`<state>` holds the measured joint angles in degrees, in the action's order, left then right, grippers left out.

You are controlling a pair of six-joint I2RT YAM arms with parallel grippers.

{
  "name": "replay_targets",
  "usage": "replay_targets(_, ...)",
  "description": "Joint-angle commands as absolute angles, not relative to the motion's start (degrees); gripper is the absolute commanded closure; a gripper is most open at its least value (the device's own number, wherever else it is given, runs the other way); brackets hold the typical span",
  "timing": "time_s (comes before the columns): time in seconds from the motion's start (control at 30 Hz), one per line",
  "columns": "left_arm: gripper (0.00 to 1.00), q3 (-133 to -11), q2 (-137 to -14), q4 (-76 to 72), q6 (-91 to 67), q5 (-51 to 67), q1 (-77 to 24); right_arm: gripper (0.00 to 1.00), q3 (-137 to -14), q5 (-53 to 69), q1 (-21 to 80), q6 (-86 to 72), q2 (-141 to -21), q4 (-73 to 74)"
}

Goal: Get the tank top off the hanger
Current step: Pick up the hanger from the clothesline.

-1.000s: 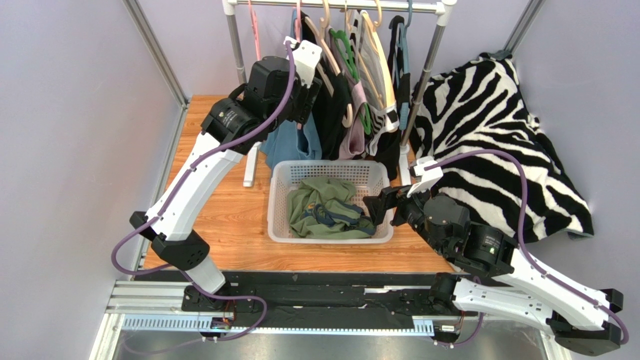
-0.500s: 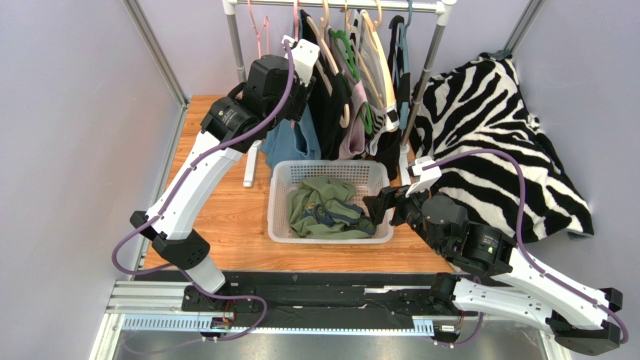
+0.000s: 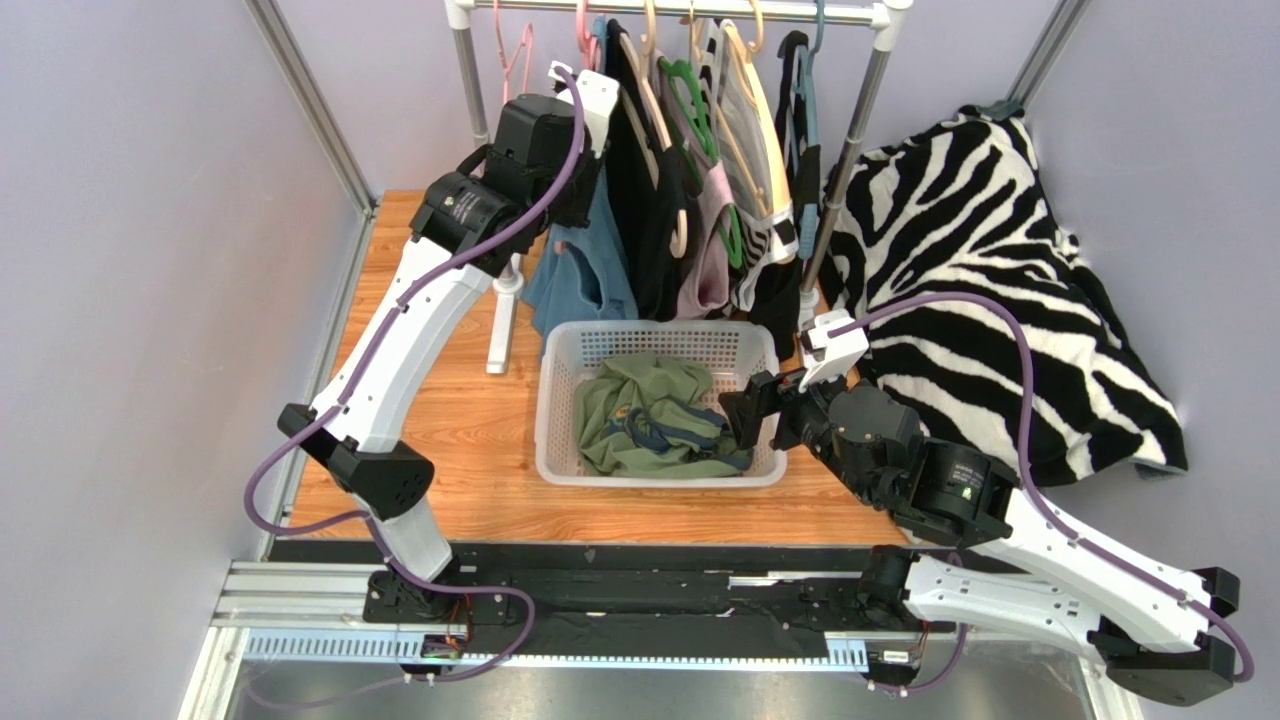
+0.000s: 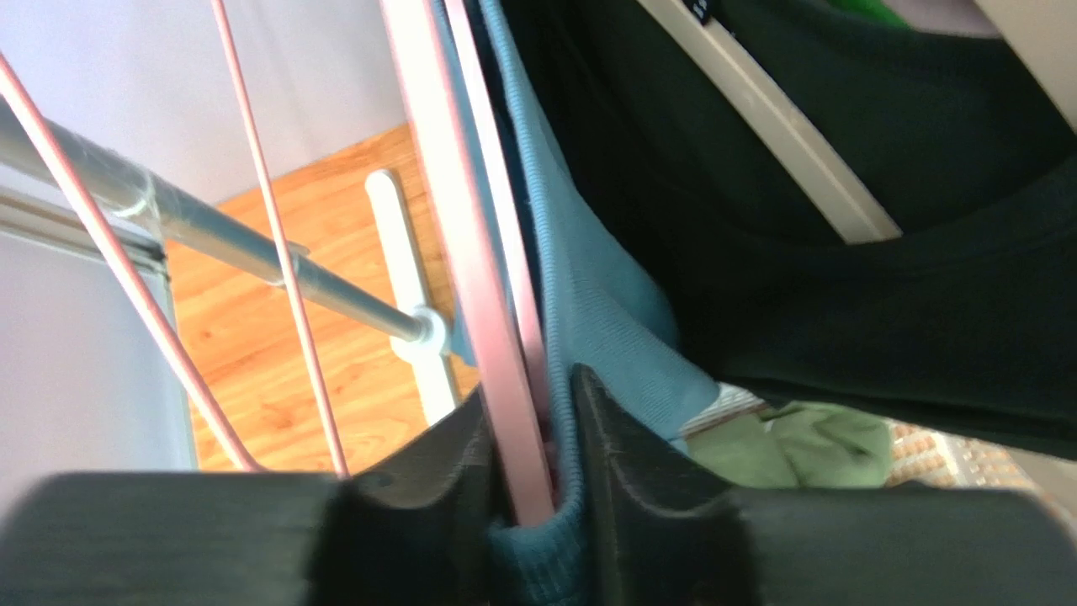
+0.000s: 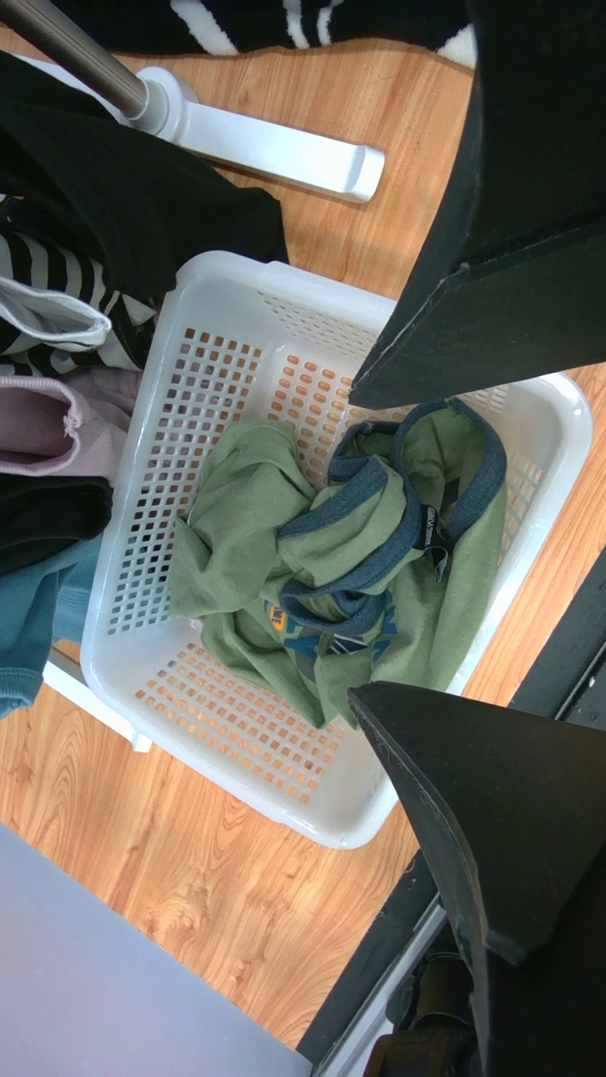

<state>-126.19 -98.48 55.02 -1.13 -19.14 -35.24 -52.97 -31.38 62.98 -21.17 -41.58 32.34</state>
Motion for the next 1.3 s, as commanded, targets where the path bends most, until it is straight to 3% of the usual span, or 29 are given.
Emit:
replay_targets(0.0,0.82,-129.81,-98.26,54.84,-2.55,-17.58,-34.54,0.16,-55.37,-31.2,63.28,-20.48,-41.75,29.88)
replay_targets(0.03,0.97,-130.25,-98.26,54.84,-2.55,-17.58,-34.45,0.17,-55.28,-31.2,63.28,-20.57,-41.66,29.8)
replay_targets(0.07,1.0,-130.6,-98.35,54.93,-2.55,-17.49,-34.37,0.17,-55.02,-31.2,63.28,-20.65,-41.75,29.79)
replay_targets(0.67,1.0,-136.06,-90.71,52.2,1.23,-19.34,-34.1,0.19,-52.82,-31.11,63.28,-21.71,-41.05,29.09)
replay_targets(1.0,1.0,-121.75,-75.86,53.26,5.96,-14.68,-35.15,0.19,-54.92,-31.2,63.2,-21.09,-41.65,30.06)
replay_targets(1.27,1.0,-120.49,-68.47,54.67,12.04,-9.5,-37.0,0.19,-57.57,-30.76,63.19,-20.65,-43.95,30.32)
